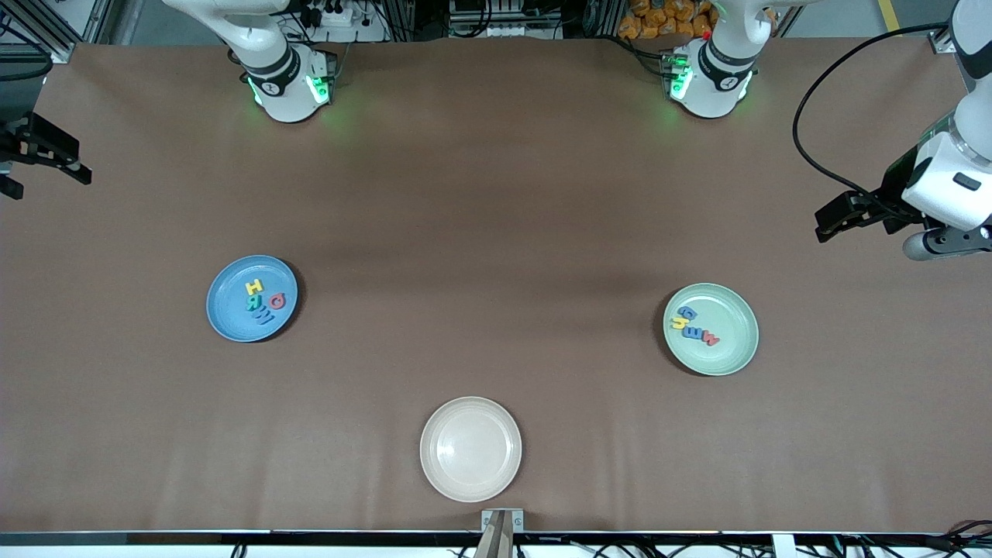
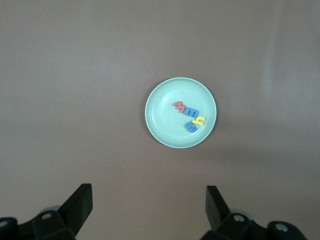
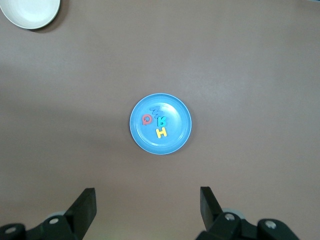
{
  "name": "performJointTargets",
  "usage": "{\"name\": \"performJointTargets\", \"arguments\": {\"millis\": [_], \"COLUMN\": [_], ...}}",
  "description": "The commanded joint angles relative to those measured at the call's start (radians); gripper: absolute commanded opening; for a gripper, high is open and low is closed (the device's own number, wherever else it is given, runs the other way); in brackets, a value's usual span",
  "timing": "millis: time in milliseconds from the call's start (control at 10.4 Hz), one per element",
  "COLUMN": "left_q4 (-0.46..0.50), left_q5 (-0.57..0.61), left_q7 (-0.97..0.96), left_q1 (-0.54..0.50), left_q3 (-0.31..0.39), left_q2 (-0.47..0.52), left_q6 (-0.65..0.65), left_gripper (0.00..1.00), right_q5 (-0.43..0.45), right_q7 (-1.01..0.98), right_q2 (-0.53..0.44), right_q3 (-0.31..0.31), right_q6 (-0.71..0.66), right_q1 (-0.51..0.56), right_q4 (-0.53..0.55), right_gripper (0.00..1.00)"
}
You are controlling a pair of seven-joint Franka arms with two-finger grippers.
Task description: Sort uppercase to blue plate, lowercase to green plate
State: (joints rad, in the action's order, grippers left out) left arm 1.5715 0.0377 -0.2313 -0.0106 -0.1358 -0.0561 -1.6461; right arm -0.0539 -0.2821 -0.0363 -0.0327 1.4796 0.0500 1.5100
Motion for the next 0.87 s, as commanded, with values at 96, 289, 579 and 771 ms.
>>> {"name": "performJointTargets", "arguments": {"millis": [96,289,579,771], "left_q4": [-0.024,-0.024,-0.062,-0.065], "left_q5": [-0.013,-0.015,-0.025,-0.022], "left_q7": [0.020,0.020,0.021,0.021], "left_q1": [-0.003,-0.003,-0.003,-0.005], "left_q3": [-0.025,-0.033,-0.031,-0.030], "left_q2": [-0.005,-0.002,-0.005,-0.005], "left_q6": [0.023,0.031,0.031,0.031], "left_gripper": [1.00,1.00,1.00,1.00], "right_q5": [0.017,0.017,0.022,0.026], "right_q7": [0.015,0.012,0.004,0.003], "right_q2": [-0.007,0.003,0.003,0.003], "right_q3": [0.011,0.011,0.011,0.011], "right_q6": [-0.019,-0.021,-0.022,-0.025], "right_q1": [0.018,0.019,0.022,0.024], "right_q4": [0.027,0.027,0.024,0.027], "right_gripper": [0.94,1.00,1.00,1.00]}}
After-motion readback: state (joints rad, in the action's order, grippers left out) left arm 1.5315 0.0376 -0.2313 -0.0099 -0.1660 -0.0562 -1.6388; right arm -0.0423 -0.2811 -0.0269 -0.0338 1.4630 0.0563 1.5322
